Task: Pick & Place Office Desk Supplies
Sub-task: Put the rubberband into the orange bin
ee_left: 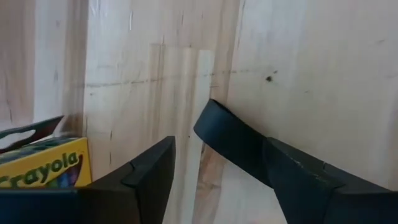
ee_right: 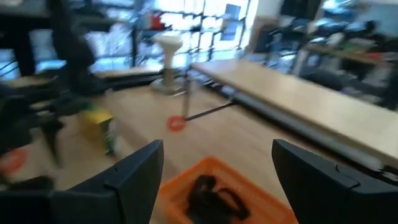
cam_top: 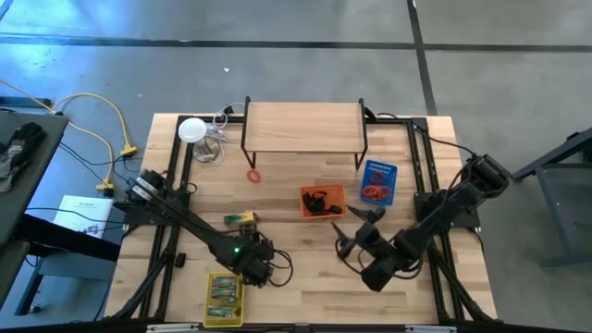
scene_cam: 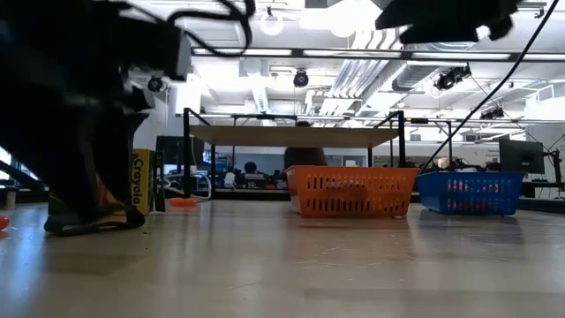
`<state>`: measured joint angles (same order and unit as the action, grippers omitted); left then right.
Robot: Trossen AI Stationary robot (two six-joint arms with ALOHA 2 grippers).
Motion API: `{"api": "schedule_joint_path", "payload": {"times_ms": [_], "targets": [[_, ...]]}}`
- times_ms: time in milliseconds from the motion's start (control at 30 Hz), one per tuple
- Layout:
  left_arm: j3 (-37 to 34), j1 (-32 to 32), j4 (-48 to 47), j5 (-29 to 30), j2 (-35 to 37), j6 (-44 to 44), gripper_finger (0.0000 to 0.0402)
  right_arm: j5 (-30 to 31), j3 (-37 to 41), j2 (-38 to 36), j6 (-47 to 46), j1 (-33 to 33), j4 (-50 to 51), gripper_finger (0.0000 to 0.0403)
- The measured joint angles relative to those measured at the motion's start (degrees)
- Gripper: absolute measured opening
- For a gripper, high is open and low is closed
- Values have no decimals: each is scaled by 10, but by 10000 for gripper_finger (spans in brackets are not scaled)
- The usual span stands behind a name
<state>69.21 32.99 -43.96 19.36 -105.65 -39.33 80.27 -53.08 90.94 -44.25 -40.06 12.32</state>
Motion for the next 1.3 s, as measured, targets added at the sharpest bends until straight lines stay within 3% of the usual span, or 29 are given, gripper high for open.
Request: {"api": "schedule_joint_path", "payload": {"times_ms": [167,333,467,733,967,1100,1300], "targets": [[3,-1,-2,2,-24,9,235,-126,0,0,165,14,-157,287],[3,-5,-3,-14,-26,-18,216,-275,0,0,257,26,-252,287],[2,-6,-4,-18,-27,-25,169,-392,0,0,286,32,-292,287],[1,-4,0,-11,-29,-26,19,-613,0,5,325,35,-318,287],[21,1,-4,-5,-17,-14,3,-772,0,23,334,33,-354,287],[57,4,56,6,4,-9,2,-834,0,55,337,33,-410,287],[72,20,268,-43,15,25,2,-820,0,92,336,33,-443,287]]}}
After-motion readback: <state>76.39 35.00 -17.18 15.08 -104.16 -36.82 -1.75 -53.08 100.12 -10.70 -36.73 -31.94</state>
